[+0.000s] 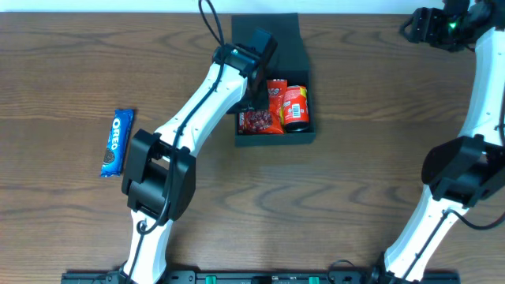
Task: Pack container
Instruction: 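Move the left gripper to the dark blue bar, then grasp the dark blue bar with the left gripper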
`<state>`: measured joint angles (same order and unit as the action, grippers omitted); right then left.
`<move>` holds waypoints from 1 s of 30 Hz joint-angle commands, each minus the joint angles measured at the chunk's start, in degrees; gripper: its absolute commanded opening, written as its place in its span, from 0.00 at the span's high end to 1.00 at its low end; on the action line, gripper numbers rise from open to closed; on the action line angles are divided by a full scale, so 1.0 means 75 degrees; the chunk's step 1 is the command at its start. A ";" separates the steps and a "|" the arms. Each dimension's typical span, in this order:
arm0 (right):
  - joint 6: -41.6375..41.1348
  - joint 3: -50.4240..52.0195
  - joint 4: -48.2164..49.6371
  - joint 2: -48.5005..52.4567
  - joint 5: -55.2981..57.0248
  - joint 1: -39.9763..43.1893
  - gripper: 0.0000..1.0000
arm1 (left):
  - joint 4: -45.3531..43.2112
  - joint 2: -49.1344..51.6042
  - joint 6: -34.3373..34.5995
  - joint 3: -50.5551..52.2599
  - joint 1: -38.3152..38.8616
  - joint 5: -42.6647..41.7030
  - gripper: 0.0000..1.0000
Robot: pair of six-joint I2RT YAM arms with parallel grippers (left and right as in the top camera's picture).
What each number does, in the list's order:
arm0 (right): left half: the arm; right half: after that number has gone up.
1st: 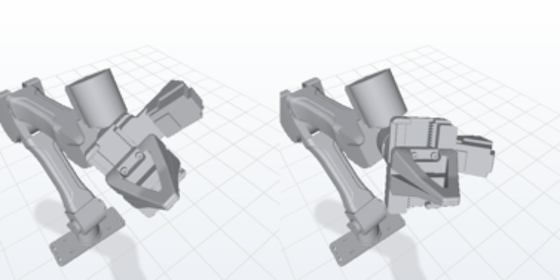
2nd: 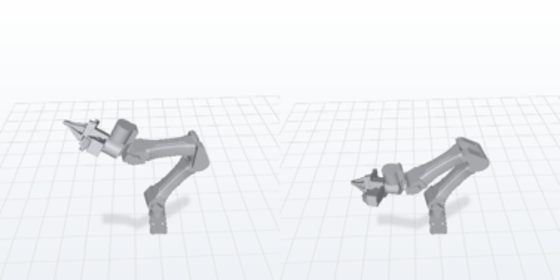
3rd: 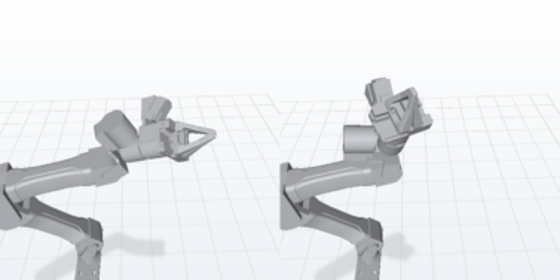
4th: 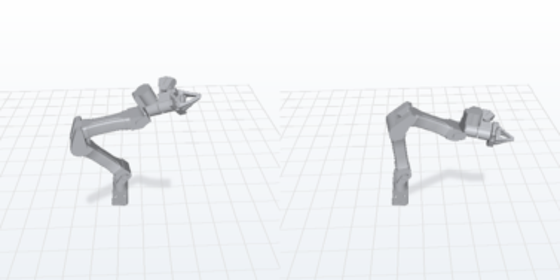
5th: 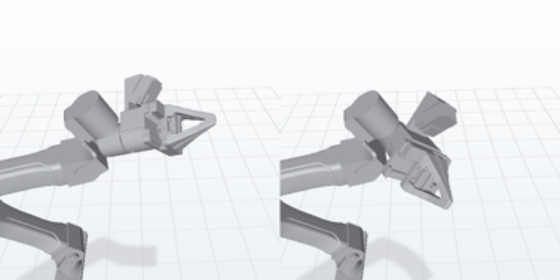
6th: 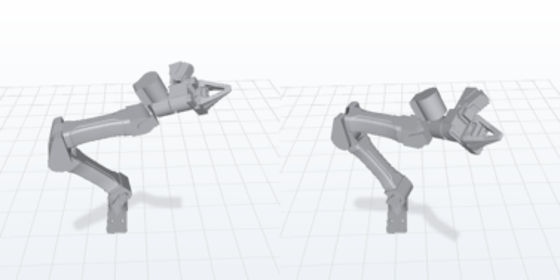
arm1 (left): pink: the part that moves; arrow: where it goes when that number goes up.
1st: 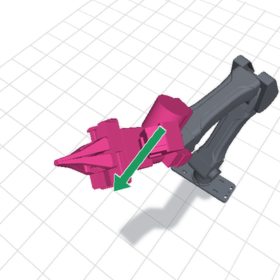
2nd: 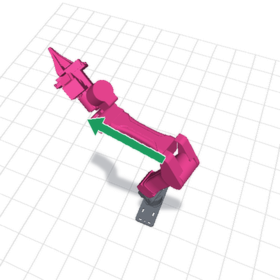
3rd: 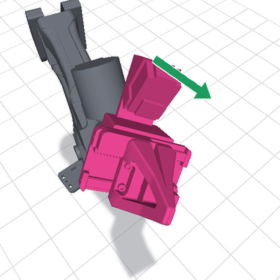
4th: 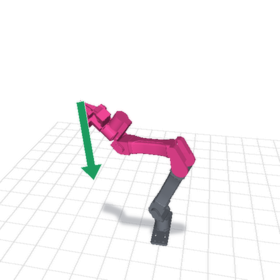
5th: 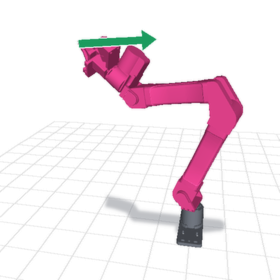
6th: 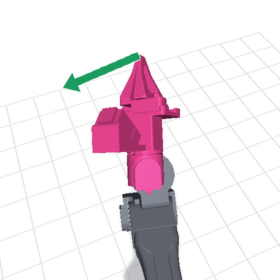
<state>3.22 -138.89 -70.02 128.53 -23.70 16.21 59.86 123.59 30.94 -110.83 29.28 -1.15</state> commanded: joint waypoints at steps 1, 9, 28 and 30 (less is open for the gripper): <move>0.0093 -0.0055 -0.0003 -0.0058 -0.0096 -0.0020 0.25 | 0.0280 -0.0207 -0.0370 -0.0673 -0.0125 0.0950 0.40; 0.0093 -0.0055 -0.0006 -0.0058 -0.0099 -0.0023 0.24 | 0.1035 -0.0574 -0.0557 -0.0845 -0.1134 0.1472 0.40; 0.0090 -0.0055 -0.0012 -0.0058 -0.0096 -0.0175 0.23 | 0.0530 -0.0577 -0.1102 0.2352 -0.2020 -0.0114 0.55; 0.0090 -0.0055 -0.0015 -0.0058 -0.0096 -0.0201 0.23 | 0.0533 -0.0612 -0.1102 0.2451 -0.2031 -0.0134 0.54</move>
<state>3.25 -138.89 -70.06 128.53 -23.79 15.42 63.99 120.03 23.29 -93.14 14.39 -0.80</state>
